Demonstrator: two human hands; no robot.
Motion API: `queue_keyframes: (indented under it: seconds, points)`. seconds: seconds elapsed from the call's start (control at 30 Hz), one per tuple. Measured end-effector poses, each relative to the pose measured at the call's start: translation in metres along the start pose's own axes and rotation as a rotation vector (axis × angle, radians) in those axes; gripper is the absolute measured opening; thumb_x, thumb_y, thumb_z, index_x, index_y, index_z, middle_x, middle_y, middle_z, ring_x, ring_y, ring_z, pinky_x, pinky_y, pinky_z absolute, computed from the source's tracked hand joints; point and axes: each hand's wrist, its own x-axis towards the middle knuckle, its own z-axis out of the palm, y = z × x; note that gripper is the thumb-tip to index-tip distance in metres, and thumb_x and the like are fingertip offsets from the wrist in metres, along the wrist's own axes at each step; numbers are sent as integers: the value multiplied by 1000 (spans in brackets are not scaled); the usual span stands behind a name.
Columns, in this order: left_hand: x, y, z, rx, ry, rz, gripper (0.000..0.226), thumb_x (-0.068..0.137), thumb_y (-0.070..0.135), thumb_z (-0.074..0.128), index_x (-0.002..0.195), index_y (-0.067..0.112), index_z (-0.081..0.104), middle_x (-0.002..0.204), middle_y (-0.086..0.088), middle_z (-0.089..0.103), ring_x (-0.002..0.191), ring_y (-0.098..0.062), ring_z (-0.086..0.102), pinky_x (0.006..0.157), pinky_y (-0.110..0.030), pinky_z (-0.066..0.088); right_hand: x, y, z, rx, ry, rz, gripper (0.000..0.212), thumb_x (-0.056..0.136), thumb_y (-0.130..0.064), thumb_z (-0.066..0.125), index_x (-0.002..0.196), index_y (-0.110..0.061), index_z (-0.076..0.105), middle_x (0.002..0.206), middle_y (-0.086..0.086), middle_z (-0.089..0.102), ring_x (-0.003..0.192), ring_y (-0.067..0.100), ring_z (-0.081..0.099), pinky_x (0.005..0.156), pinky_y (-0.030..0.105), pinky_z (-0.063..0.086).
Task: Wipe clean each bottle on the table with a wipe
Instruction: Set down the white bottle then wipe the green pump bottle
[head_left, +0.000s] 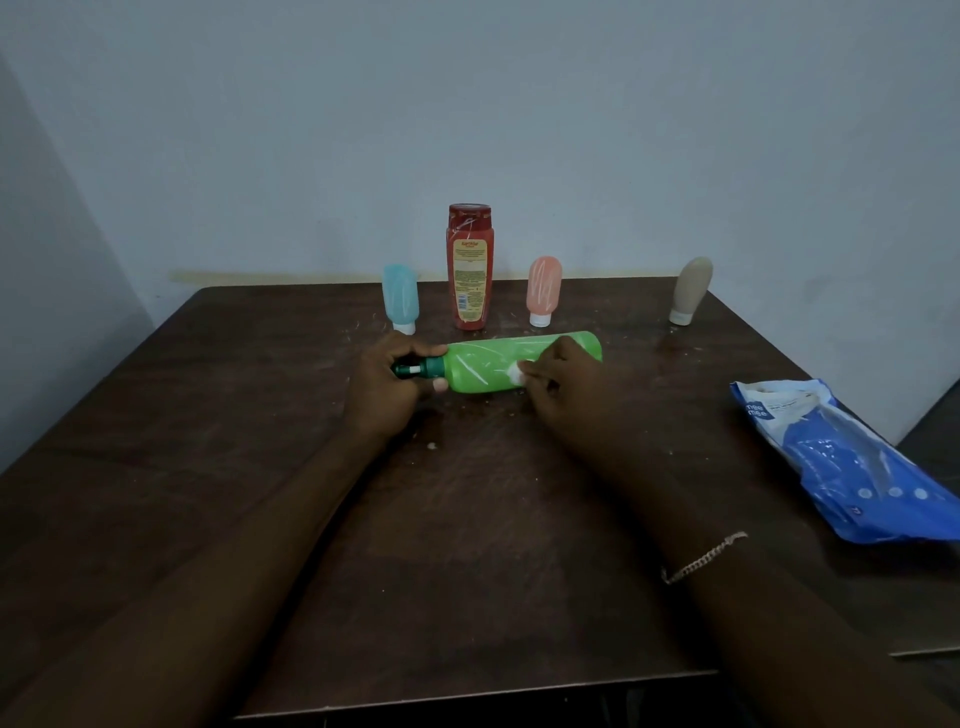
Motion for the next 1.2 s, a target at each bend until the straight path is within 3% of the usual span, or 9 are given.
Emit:
queue_keyframes:
  seconds: [0.1, 0.3, 0.5, 0.6, 0.67, 0.73, 0.83, 1.0, 1.2]
  points:
    - [0, 0, 1, -3, -2, 14, 40, 70, -3, 83, 103, 18, 76, 110, 4, 69, 102, -12, 67, 91, -42, 58, 3, 19, -6, -1, 97, 103, 20, 93, -29, 64, 99, -15, 76, 88, 3, 57, 76, 16, 55, 71, 34, 47]
    - [-2, 0, -2, -1, -7, 11, 39, 70, -3, 83, 103, 16, 76, 110, 4, 69, 101, -11, 67, 91, -41, 58, 8, -16, 10, 8, 40, 57, 29, 98, -23, 56, 122, -12, 67, 112, 5, 59, 93, 9, 51, 86, 26, 45]
    - [-2, -4, -4, -33, -14, -2, 40, 69, -4, 83, 100, 19, 76, 109, 5, 69, 102, -15, 68, 89, -46, 59, 3, 5, 5, 47, 132, 92, 18, 92, -23, 65, 103, -14, 76, 88, -1, 57, 73, 8, 51, 61, 9, 30]
    - [-1, -6, -4, -17, -20, -14, 41, 69, -1, 83, 99, 26, 76, 111, 4, 68, 103, -15, 67, 91, -46, 58, 9, -4, 8, -23, 115, 98, 23, 96, -23, 59, 113, -15, 72, 104, 5, 62, 84, 10, 55, 68, 12, 30]
    - [0, -7, -5, -12, -23, -17, 40, 70, -1, 83, 100, 24, 75, 111, 7, 68, 104, -13, 66, 92, -45, 57, 8, -16, 15, -1, 37, 29, 27, 97, -22, 57, 120, -13, 68, 111, 6, 60, 95, 15, 58, 82, 21, 43]
    - [-1, -7, -7, -17, -14, -11, 39, 70, -3, 83, 101, 19, 75, 109, 8, 69, 103, -12, 67, 92, -45, 57, 2, -18, 18, 39, 17, -44, 26, 94, -22, 61, 115, -11, 70, 101, 3, 58, 87, 13, 57, 78, 26, 48]
    - [-2, -6, -6, -5, -10, 5, 39, 69, -3, 83, 102, 15, 76, 108, 7, 70, 101, -13, 68, 91, -44, 58, -2, -1, 12, 57, 87, 9, 19, 90, -26, 67, 103, -14, 75, 86, -3, 57, 73, 6, 52, 65, 18, 42]
    - [-1, -5, -6, 9, -2, 14, 40, 69, -2, 84, 102, 18, 76, 107, 7, 71, 100, -13, 68, 91, -43, 58, 11, -20, 22, 59, 105, 13, 25, 94, -21, 60, 116, -13, 70, 105, 4, 61, 89, 7, 53, 82, 23, 46]
    - [-2, -4, -8, 1, -2, 16, 37, 68, -3, 84, 100, 15, 75, 107, 7, 72, 100, -11, 68, 91, -44, 58, -2, -24, 22, 64, -10, -133, 22, 91, -22, 65, 110, -12, 71, 97, -1, 58, 81, 6, 52, 73, 23, 47]
